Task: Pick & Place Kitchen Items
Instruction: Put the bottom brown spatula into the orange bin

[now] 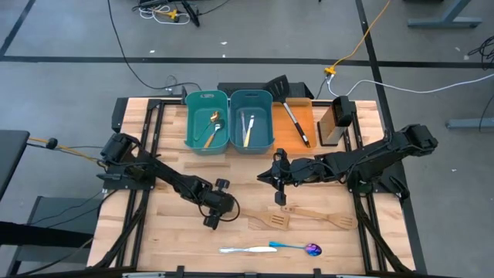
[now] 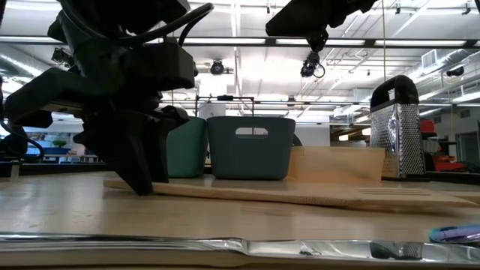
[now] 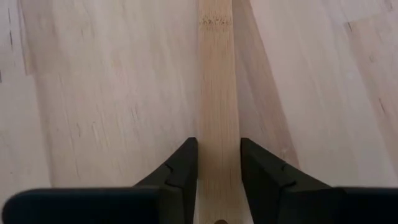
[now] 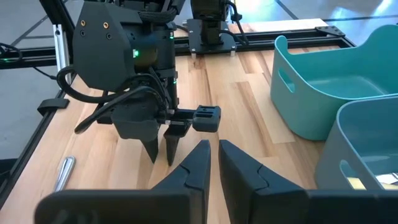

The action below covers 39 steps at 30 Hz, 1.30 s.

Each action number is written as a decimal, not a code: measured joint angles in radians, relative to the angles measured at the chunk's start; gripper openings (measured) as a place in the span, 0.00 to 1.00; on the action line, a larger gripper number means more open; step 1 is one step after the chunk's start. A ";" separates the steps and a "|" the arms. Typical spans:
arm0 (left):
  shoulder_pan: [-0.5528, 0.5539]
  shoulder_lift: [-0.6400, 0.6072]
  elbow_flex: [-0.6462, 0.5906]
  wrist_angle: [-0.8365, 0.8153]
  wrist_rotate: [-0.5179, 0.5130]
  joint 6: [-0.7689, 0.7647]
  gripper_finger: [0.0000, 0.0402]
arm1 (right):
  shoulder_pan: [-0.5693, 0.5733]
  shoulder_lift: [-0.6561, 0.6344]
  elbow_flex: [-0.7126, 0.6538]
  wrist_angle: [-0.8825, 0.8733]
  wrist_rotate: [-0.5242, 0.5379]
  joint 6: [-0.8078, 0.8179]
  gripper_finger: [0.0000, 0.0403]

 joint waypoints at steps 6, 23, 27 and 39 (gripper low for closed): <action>-0.001 -0.009 -0.001 0.001 0.000 -0.022 0.25 | 0.000 0.000 0.000 0.000 0.000 -0.004 0.11; 0.002 -0.064 -0.006 -0.017 -0.014 -0.026 0.25 | 0.000 0.000 0.000 0.001 0.000 -0.018 0.11; 0.001 -0.072 -0.005 -0.014 -0.012 -0.025 0.25 | 0.000 0.000 0.000 0.003 0.000 -0.023 0.11; -0.002 -0.085 -0.002 -0.014 -0.022 -0.025 0.25 | -0.003 0.000 0.000 0.003 0.134 -0.052 0.11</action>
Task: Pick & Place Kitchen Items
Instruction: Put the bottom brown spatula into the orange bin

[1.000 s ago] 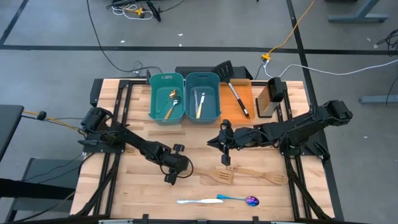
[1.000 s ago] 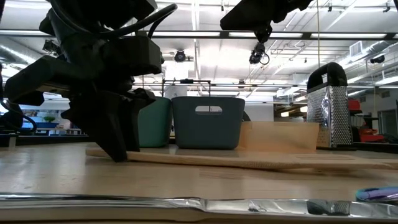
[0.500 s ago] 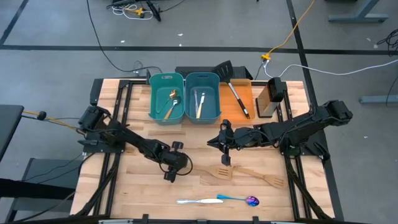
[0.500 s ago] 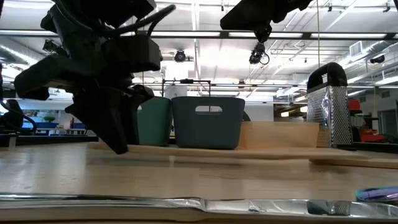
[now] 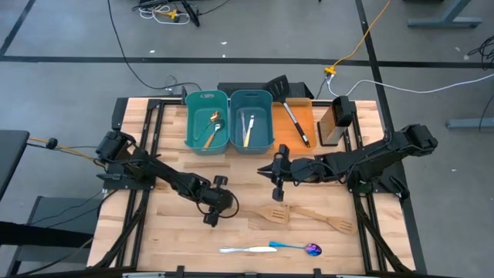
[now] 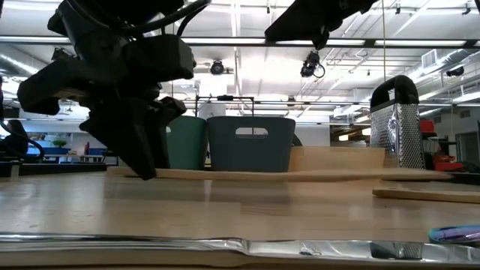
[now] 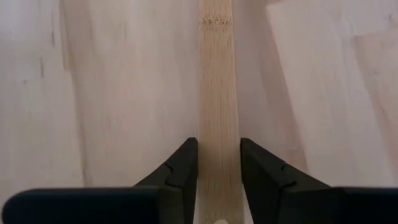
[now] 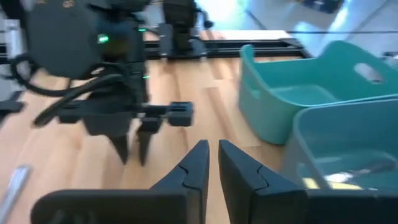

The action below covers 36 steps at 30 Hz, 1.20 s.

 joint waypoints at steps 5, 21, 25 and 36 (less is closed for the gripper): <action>0.000 -0.040 0.000 -0.037 -0.023 -0.006 0.25 | -0.017 0.000 0.000 0.000 0.016 0.001 0.11; -0.062 -0.285 0.000 -0.149 -0.051 -0.001 0.25 | -0.083 0.000 0.000 -0.013 0.016 0.003 0.11; -0.110 -0.355 0.000 -0.149 -0.083 0.002 0.25 | -0.100 0.000 0.000 -0.014 0.015 0.003 0.11; -0.190 -0.563 0.000 -0.134 -0.360 0.026 0.25 | -0.110 0.000 0.000 -0.007 -0.009 0.001 0.11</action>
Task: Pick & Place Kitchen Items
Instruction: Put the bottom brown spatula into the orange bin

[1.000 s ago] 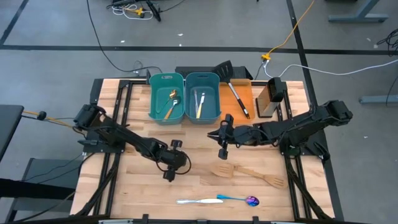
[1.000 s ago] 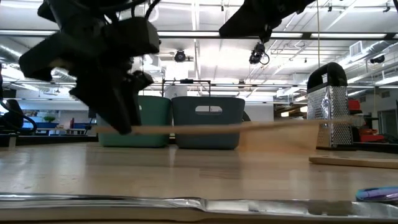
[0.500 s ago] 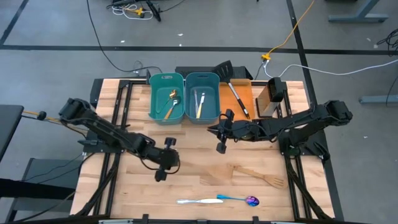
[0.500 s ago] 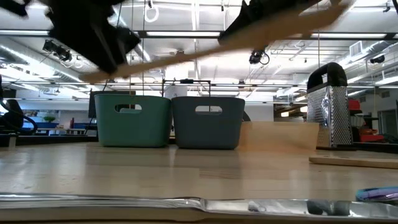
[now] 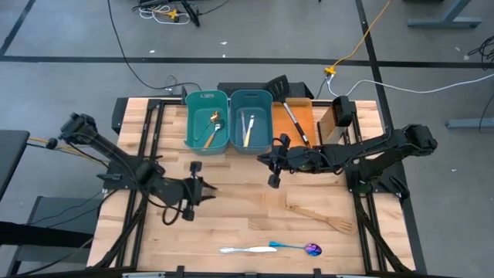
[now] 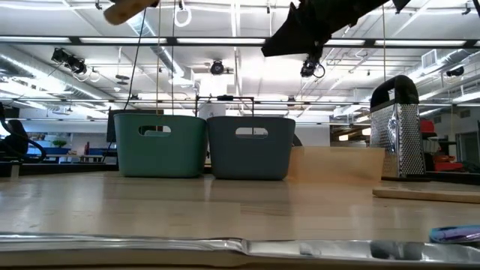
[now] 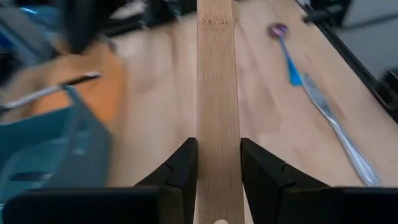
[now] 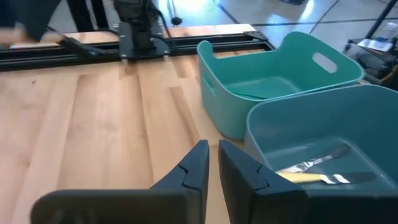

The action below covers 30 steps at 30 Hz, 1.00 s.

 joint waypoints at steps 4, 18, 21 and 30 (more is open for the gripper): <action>0.001 -0.044 0.000 0.028 -0.072 0.025 0.25 | 0.001 0.000 0.000 0.047 -0.089 -0.029 0.11; 0.001 -0.071 0.000 0.159 -0.163 0.157 0.25 | 0.005 0.000 0.000 0.310 -0.222 -0.104 0.11; 0.001 -0.071 0.000 0.176 -0.199 0.171 0.25 | 0.013 0.000 0.000 0.350 -0.265 -0.140 0.11; 0.001 -0.071 0.000 0.257 -0.276 0.245 0.25 | 0.039 0.000 0.000 0.441 -0.294 -0.190 0.15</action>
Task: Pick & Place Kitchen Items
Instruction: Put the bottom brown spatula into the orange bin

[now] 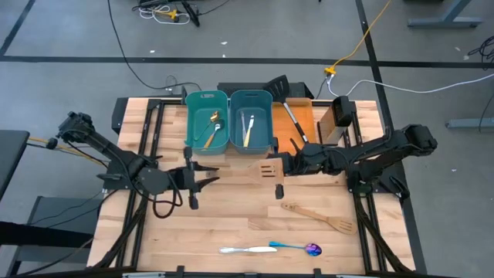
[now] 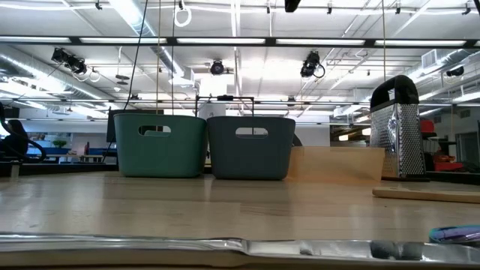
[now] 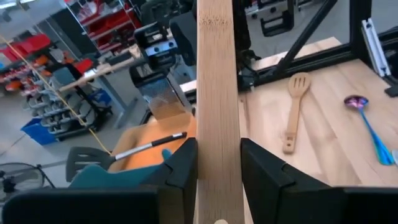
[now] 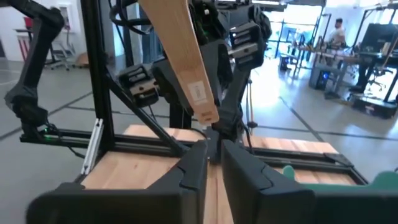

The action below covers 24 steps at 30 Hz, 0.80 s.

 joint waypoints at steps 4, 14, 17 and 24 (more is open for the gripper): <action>0.000 0.000 0.000 0.017 -0.042 0.008 0.25 | 0.000 0.000 0.000 0.020 0.000 -0.013 0.25; 0.001 0.000 0.000 0.108 -0.125 0.072 0.25 | -0.001 0.000 0.000 0.220 0.000 -0.052 0.51; 0.013 0.000 0.000 0.135 -0.124 0.089 0.25 | -0.001 0.000 0.000 0.264 0.001 -0.055 0.56; 0.084 0.007 0.000 0.156 -0.124 0.094 0.25 | -0.001 0.000 0.000 0.329 0.003 -0.066 0.63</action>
